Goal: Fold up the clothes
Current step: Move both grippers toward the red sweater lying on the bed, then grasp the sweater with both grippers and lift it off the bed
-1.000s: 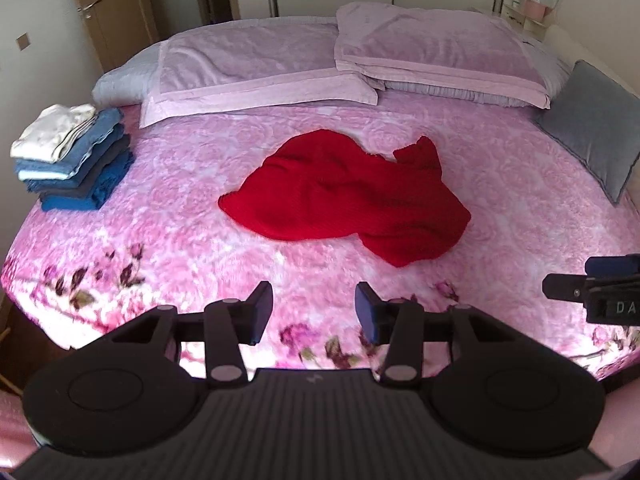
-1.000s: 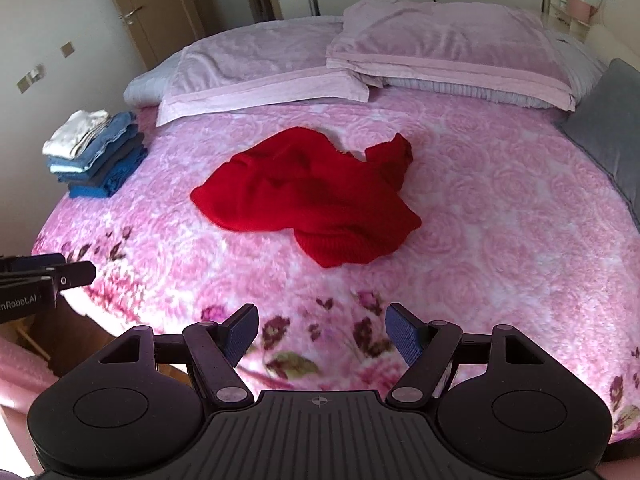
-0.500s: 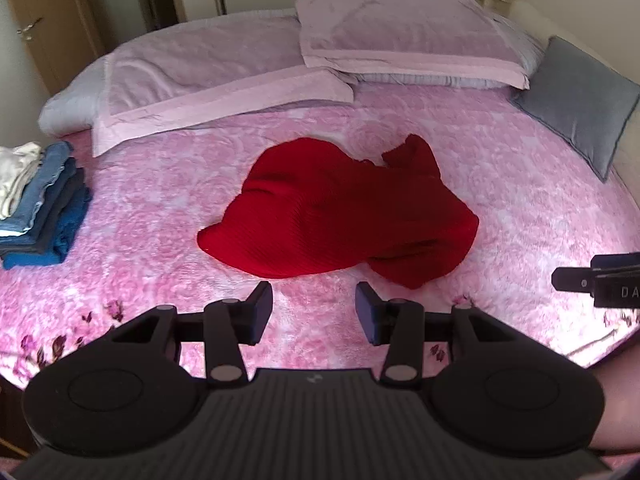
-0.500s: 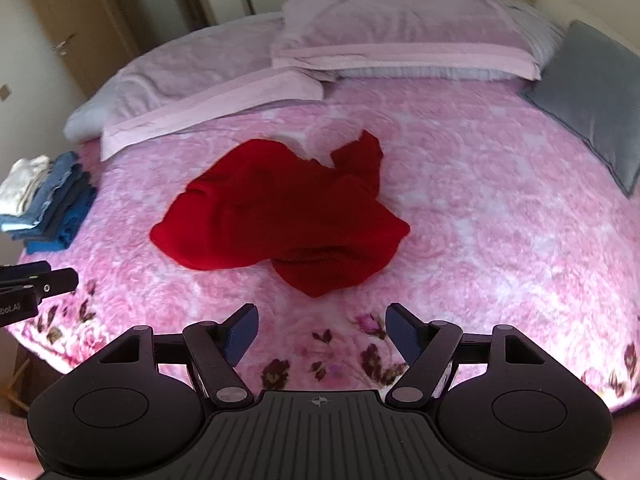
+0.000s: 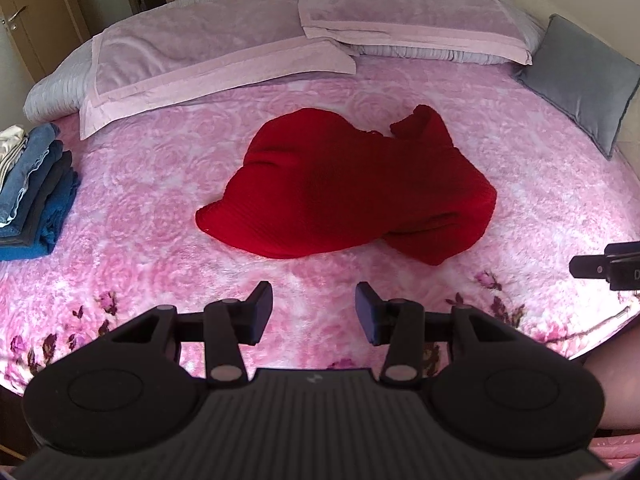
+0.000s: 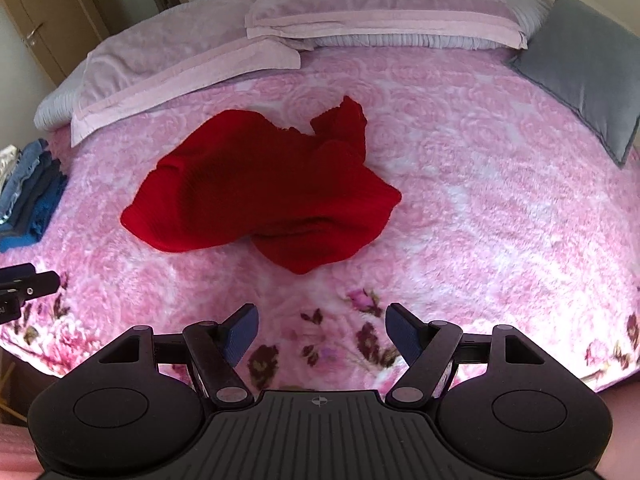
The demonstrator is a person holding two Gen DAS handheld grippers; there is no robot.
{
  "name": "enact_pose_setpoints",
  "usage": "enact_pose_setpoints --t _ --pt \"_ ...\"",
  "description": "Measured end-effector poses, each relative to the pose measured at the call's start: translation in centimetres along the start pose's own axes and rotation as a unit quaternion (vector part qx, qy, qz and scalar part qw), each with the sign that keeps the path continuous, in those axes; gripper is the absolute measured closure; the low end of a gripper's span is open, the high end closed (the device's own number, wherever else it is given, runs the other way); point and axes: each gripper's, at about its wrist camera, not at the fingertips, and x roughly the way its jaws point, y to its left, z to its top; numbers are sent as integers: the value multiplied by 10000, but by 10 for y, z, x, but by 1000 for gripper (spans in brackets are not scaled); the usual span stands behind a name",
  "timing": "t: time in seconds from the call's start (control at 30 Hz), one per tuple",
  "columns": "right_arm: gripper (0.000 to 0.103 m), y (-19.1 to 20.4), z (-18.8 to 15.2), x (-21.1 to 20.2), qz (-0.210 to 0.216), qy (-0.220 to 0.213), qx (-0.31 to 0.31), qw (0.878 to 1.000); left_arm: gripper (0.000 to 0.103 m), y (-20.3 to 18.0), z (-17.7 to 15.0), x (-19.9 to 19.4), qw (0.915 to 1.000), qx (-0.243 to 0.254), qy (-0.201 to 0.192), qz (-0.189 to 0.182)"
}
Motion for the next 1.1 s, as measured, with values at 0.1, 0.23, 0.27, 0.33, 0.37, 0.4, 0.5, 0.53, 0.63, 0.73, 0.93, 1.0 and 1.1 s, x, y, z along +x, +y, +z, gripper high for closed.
enact_pose_setpoints --t 0.1,0.23,0.27,0.33,0.37,0.4,0.5,0.53,0.63,0.73,0.93,1.0,1.1 --pt "29 -1 4 8 1 47 -78 10000 62 5 -2 1 9999 -78 -8 69" --pt "29 -4 12 18 35 91 -215 9997 62 12 -5 6 9995 -250 31 206" --pt "29 -5 14 20 53 95 -259 9996 62 13 -5 8 9993 -287 51 242" --pt "29 -8 19 26 91 114 -332 9993 62 13 -5 13 9989 -346 92 313" --pt "29 -10 22 29 109 130 -359 9992 62 11 -3 16 9987 -358 100 338" --pt "30 -12 24 32 126 157 -380 9991 62 9 -2 18 9987 -361 105 357" --pt "30 -25 32 39 170 188 -452 9987 62 -3 2 27 9986 -329 111 392" --pt "30 -30 35 42 178 206 -479 9985 62 -7 3 30 9985 -349 115 399" --pt "29 -49 42 49 162 261 -529 9981 62 -19 7 41 9981 -437 129 403" --pt "30 -73 50 58 155 316 -543 9979 62 -31 9 54 9975 -554 156 399" --pt "30 -111 61 86 101 479 -663 9966 61 -59 0 89 9965 -730 319 234" --pt "29 -123 62 98 103 509 -697 9962 61 -67 -7 103 9958 -805 397 152" --pt "30 -141 62 118 29 541 -795 9954 61 -77 -18 124 9941 -958 505 -5"
